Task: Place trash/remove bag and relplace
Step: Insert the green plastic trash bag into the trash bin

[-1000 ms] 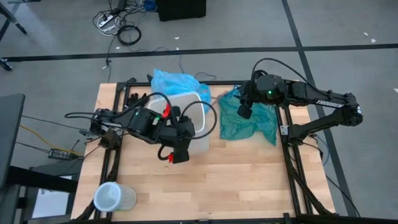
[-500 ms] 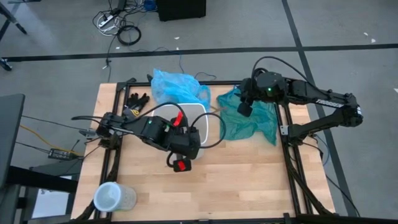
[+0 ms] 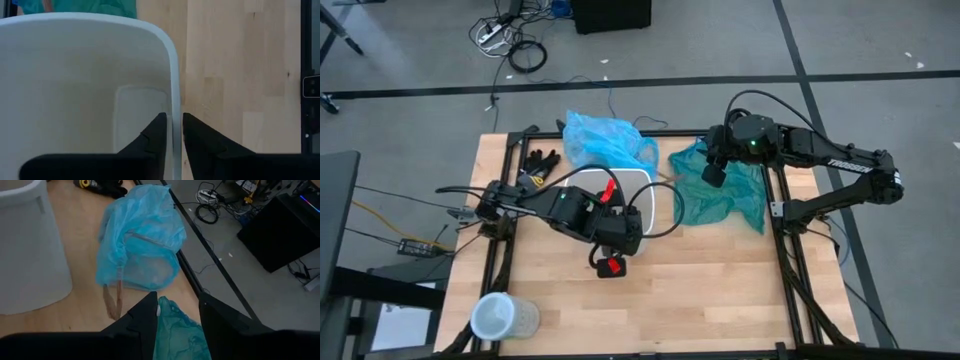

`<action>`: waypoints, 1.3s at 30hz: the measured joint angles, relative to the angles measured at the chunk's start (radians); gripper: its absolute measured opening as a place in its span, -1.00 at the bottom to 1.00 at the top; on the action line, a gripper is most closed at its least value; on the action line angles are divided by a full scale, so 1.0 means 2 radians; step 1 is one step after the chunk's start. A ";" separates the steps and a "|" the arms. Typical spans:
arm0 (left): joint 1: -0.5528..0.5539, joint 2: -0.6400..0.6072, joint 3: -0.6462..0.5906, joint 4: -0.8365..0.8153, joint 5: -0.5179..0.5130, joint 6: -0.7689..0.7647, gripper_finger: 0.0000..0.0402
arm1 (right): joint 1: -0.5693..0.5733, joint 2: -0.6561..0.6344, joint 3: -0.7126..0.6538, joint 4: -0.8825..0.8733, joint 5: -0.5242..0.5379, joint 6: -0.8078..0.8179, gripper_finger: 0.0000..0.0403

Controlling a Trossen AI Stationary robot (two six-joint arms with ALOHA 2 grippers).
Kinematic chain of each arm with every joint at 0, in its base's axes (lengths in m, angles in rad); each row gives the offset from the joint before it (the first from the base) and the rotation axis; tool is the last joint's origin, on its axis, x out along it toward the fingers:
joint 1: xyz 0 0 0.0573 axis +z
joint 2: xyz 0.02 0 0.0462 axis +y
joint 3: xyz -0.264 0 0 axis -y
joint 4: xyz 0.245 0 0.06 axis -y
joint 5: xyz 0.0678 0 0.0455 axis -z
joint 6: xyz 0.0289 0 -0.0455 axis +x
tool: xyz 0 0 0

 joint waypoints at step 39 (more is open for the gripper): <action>0.038 -0.176 0.003 0.148 -0.055 0.066 -0.29 | -0.221 0.125 0.000 -0.070 -0.106 -0.088 0.23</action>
